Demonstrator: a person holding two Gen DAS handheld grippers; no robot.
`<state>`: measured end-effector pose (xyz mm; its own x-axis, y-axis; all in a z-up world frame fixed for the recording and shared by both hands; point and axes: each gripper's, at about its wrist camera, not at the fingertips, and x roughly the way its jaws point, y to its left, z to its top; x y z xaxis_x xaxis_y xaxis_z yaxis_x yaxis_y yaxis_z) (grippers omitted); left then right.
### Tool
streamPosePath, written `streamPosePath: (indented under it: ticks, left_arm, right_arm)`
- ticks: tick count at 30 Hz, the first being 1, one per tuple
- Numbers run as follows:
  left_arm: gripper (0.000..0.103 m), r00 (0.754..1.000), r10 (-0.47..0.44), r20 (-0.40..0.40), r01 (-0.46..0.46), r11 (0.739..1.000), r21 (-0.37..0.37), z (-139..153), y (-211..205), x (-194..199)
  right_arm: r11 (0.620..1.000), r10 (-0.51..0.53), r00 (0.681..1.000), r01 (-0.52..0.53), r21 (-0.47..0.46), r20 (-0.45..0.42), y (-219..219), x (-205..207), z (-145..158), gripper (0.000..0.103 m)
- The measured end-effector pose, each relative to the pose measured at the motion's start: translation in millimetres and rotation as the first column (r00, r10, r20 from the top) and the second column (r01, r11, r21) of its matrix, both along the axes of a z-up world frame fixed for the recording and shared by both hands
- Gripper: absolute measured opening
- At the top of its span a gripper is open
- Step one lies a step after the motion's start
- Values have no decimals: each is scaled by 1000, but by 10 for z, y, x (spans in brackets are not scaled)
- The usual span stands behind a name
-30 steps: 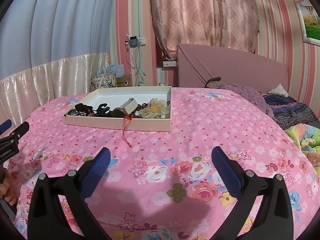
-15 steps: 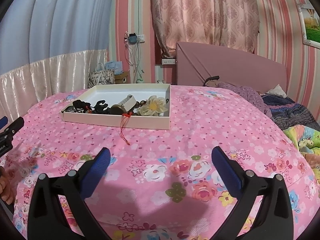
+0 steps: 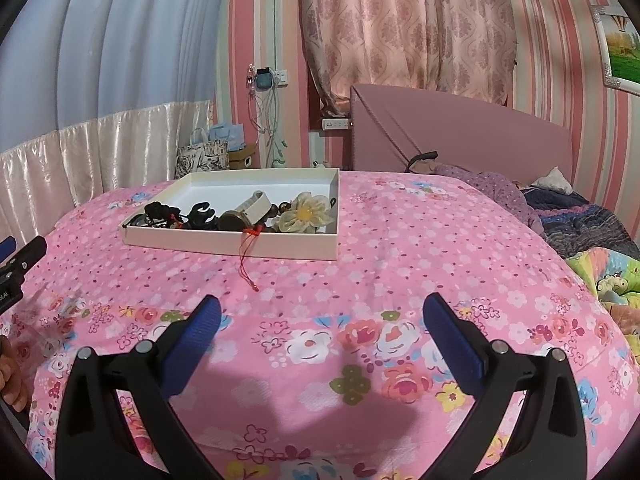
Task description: Organize jewelry
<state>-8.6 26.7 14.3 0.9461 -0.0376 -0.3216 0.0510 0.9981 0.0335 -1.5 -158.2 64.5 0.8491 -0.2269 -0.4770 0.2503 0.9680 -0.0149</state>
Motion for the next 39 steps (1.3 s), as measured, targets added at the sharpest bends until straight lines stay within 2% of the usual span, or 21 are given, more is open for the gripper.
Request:
streamPosePath:
  ticks: [39]
  left_arm:
    - [100,1000,13,3,-13,1000,-2,0,23,-5]
  right_arm:
    - [1000,0,1000,0,9,9,-25,-24,-1,101]
